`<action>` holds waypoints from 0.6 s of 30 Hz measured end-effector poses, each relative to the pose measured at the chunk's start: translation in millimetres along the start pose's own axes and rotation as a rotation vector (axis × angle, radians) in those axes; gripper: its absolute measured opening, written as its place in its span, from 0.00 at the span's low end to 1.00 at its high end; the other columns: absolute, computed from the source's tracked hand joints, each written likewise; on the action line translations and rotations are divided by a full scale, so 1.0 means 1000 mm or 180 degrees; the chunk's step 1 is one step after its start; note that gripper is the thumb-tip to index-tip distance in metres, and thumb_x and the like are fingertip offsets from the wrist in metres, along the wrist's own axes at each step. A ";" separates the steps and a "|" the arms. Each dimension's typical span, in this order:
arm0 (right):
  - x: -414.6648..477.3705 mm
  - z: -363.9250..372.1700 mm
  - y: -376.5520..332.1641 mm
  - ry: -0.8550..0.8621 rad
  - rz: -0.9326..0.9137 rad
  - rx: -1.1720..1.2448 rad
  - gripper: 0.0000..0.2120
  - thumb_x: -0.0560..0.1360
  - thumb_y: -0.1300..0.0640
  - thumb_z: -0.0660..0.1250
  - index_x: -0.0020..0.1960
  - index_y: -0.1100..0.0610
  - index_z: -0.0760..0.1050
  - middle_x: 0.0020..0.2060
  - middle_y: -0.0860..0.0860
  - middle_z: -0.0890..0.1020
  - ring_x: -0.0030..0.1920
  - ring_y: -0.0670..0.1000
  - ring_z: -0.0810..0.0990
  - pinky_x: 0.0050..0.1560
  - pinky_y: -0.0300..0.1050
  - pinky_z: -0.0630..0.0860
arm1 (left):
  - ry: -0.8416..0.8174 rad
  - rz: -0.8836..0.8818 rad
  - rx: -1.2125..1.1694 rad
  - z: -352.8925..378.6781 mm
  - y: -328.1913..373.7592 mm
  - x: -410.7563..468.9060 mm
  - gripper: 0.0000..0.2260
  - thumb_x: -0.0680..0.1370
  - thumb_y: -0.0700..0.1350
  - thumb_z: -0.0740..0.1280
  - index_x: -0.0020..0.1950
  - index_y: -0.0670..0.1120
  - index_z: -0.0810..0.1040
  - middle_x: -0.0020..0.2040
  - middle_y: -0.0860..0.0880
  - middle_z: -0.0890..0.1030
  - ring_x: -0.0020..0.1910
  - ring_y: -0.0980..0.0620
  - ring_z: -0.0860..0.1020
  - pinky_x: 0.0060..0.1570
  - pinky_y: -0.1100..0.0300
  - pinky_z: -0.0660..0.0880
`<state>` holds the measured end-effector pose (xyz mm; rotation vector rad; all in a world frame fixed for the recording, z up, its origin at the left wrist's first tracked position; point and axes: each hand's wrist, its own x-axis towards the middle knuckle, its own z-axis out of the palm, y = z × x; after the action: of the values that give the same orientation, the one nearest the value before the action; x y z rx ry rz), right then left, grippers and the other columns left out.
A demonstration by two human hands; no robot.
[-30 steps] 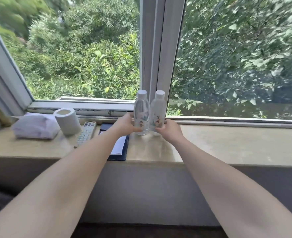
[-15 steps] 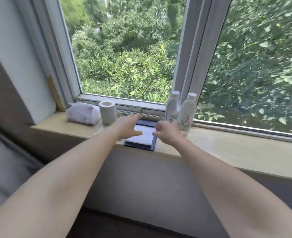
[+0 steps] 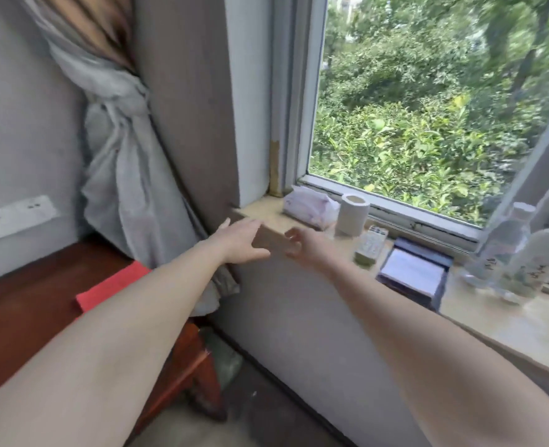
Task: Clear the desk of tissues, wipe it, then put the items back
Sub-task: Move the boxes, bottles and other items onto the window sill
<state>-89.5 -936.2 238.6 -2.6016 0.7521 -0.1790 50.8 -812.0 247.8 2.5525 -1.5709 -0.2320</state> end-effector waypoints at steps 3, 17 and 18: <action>0.015 0.030 -0.049 -0.0137 -0.0296 -0.0015 0.19 0.73 0.52 0.71 0.62 0.56 0.75 0.58 0.54 0.81 0.59 0.57 0.78 0.58 0.49 0.75 | 0.0057 -0.0334 -0.0061 -0.006 -0.053 -0.035 0.34 0.78 0.58 0.66 0.79 0.47 0.57 0.78 0.48 0.61 0.76 0.50 0.62 0.76 0.43 0.50; 0.025 0.170 -0.282 -0.0993 -0.1754 0.0237 0.16 0.76 0.55 0.66 0.63 0.52 0.75 0.56 0.49 0.82 0.58 0.55 0.78 0.57 0.46 0.74 | 0.0496 -0.2287 -0.0568 -0.006 -0.224 -0.262 0.30 0.78 0.55 0.68 0.76 0.50 0.62 0.76 0.49 0.65 0.73 0.49 0.67 0.75 0.47 0.55; 0.023 0.177 -0.296 -0.1029 -0.1881 0.0222 0.16 0.76 0.56 0.65 0.63 0.53 0.75 0.56 0.50 0.82 0.58 0.56 0.78 0.56 0.47 0.75 | 0.0519 -0.2433 -0.0591 -0.007 -0.229 -0.277 0.30 0.78 0.55 0.68 0.77 0.50 0.62 0.76 0.49 0.65 0.72 0.49 0.67 0.75 0.47 0.56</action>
<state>113.8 -658.5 207.7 -2.6189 -0.1408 0.0459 128.8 -462.4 226.7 2.7948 -0.4374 -0.2180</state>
